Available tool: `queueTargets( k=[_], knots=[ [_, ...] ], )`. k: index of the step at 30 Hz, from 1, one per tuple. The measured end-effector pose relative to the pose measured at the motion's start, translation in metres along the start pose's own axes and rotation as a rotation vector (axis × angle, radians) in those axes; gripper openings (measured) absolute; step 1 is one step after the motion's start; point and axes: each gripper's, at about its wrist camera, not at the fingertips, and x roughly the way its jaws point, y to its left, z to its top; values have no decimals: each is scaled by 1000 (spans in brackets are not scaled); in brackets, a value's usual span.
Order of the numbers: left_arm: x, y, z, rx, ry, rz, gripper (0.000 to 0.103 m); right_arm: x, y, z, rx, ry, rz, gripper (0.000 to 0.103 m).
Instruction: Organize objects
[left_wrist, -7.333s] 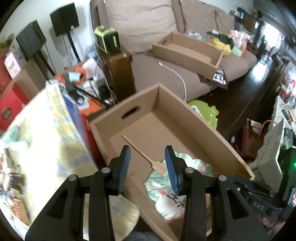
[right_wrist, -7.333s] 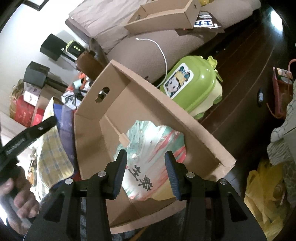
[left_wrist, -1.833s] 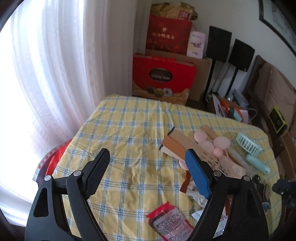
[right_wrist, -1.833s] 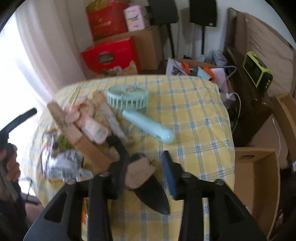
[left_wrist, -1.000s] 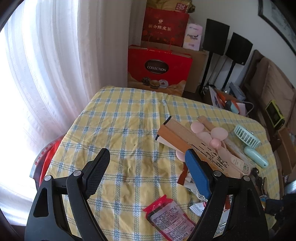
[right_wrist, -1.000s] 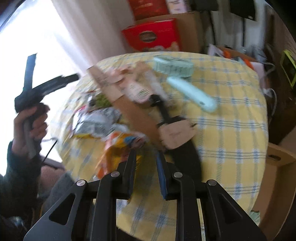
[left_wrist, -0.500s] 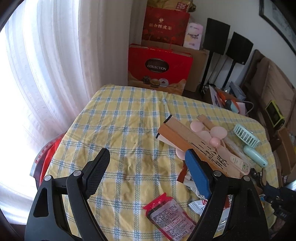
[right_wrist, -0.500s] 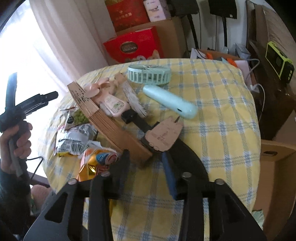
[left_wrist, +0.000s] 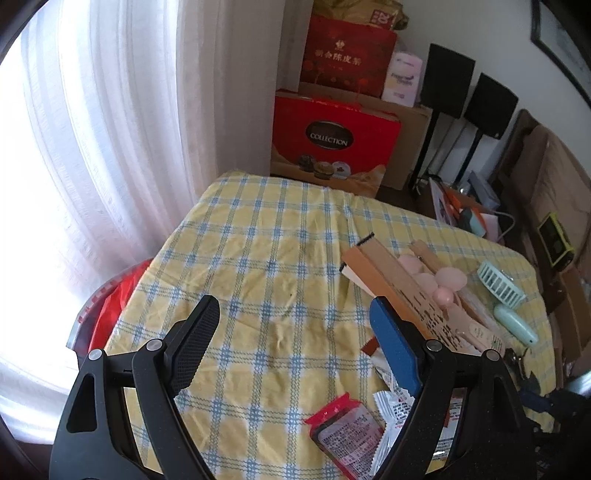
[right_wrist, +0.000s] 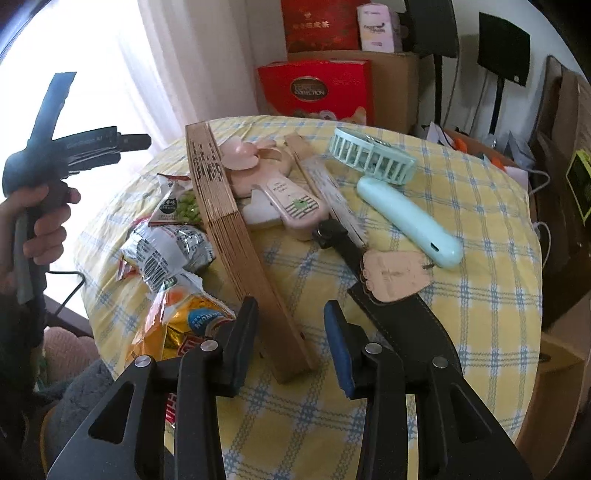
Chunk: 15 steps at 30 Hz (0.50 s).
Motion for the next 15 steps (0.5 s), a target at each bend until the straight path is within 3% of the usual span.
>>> queueTargets(
  k=[3, 7, 11, 15],
  knots=[
    [-4, 2, 6, -11, 8, -5, 82, -3, 2, -4, -30, 29, -6, 39],
    [-12, -1, 8, -26, 37, -95, 82, -4, 20, -7, -126, 52, -57, 39],
    [-19, -10, 8, -9, 39, -111, 85, 8, 41, -13, -209, 97, -42, 38],
    [-18, -11, 11, -10, 52, -106, 87, 12, 42, -13, -200, 94, -40, 38]
  ],
)
